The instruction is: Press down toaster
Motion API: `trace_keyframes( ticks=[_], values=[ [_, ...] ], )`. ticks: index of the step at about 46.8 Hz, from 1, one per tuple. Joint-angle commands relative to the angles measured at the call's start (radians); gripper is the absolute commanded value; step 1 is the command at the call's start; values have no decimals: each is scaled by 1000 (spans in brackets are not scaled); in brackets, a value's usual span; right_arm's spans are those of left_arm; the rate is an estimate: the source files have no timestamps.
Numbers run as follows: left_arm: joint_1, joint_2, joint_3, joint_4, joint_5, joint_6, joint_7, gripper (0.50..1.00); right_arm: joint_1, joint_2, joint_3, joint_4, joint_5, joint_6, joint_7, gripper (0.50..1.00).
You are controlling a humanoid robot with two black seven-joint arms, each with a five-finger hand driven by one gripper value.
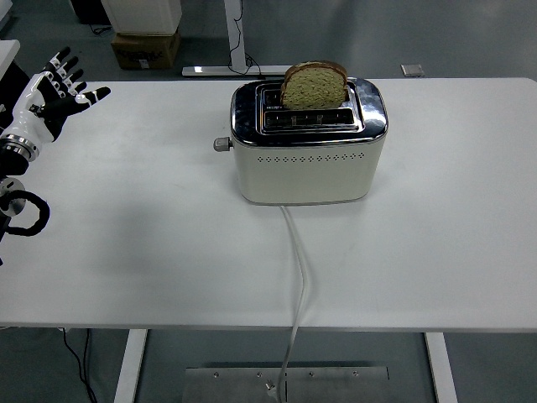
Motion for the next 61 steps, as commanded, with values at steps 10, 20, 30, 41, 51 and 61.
trace_keyframes(
  ticks=[10, 20, 30, 41, 51, 61],
  values=[
    [7, 46, 26, 0, 126, -52, 0, 1000, 0, 0, 0, 0, 0, 0, -1, 998],
    [-12, 83, 112, 0, 142, -120, 0, 1000, 0, 0, 0, 0, 0, 0, 0, 998],
    [-27, 87, 147, -1, 274, -121, -2, 1000, 0, 0, 0, 0, -1, 0, 0, 1000],
    [-27, 113, 150, -107, 365, -123, -2, 1000, 0, 0, 0, 0, -1, 0, 0, 1000],
    [-48, 191, 150, -267, 461, -121, -2, 1000, 0, 0, 0, 0, 0, 0, 0, 1000],
    [-62, 237, 150, -357, 603, -121, -2, 1000, 0, 0, -1, 0, 0, 0, 0, 998]
  ],
)
